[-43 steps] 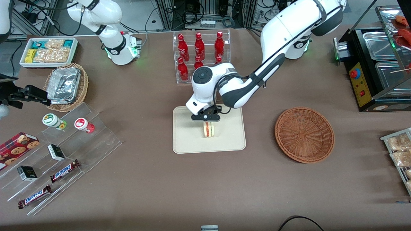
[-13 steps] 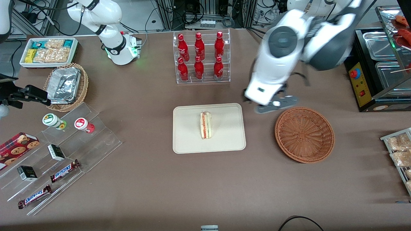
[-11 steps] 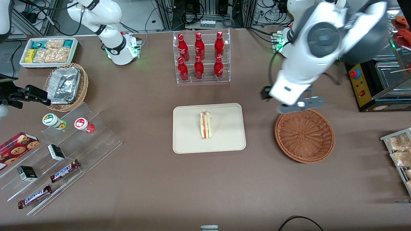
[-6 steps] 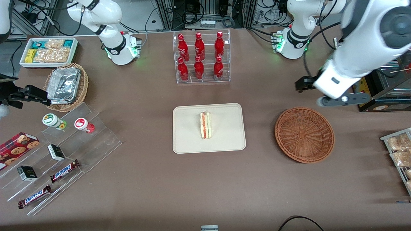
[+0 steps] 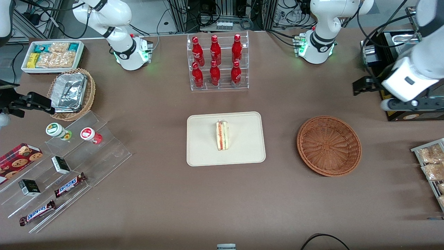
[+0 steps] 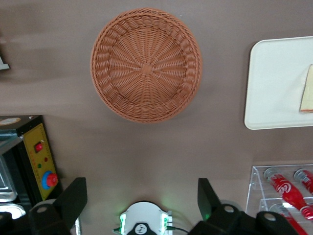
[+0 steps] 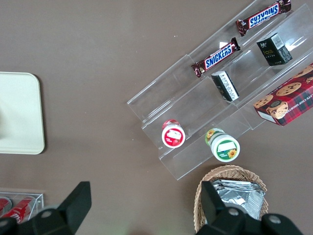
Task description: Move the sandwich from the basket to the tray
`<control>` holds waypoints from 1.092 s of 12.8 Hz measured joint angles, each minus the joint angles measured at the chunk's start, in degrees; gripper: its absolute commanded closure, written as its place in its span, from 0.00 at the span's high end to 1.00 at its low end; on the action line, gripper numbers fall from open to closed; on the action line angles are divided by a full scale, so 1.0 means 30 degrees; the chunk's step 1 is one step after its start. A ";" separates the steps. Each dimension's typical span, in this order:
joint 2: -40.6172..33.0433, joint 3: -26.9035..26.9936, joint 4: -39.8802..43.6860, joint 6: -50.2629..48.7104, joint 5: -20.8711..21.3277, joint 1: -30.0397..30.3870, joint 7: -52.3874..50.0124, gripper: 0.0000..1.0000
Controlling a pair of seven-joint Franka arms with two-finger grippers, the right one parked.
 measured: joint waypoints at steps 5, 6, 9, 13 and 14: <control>-0.0629 0.1235 -0.0121 -0.0078 -0.0025 -0.0006 0.1104 1.00; -0.0780 0.1233 -0.0240 -0.0031 -0.0025 -0.0041 0.1104 1.00; -0.1146 0.1232 -0.0548 0.0424 -0.0025 -0.0062 0.1111 1.00; -0.2027 0.1232 -0.1471 0.1619 -0.0021 -0.0067 0.1131 1.00; -0.2141 0.1232 -0.1545 0.1723 -0.0021 -0.0067 0.1131 1.00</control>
